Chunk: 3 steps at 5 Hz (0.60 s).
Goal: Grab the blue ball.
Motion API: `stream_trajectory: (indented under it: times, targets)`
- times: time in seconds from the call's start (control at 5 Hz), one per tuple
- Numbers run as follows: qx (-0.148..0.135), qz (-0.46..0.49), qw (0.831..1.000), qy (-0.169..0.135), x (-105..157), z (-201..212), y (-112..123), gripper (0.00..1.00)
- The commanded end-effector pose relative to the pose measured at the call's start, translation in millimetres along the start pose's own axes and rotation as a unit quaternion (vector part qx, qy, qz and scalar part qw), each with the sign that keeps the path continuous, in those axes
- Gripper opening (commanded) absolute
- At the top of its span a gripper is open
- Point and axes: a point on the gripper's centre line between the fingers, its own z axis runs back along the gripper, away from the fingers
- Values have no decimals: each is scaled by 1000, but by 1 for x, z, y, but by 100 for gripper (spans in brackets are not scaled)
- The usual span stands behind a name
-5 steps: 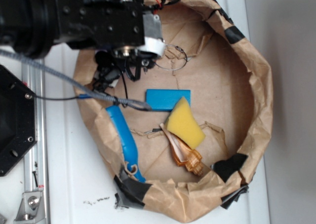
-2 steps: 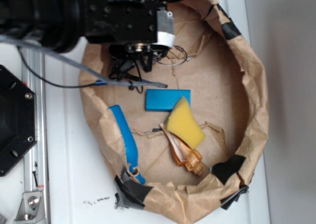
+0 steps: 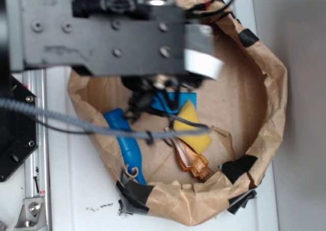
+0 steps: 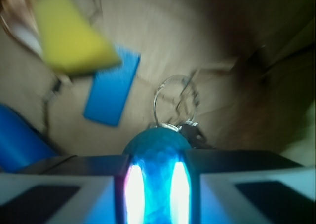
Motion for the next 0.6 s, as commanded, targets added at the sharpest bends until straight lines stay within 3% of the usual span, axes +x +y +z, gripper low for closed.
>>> stream_trajectory:
  times: [0.0, 0.2, 0.4]
  targets:
    - [-23, 186, 982, -25, 25, 25, -12, 0]
    - [-66, 276, 957, -61, 29, 21, -13, 0]
    - [-86, 303, 948, -48, 28, 16, -13, 0]
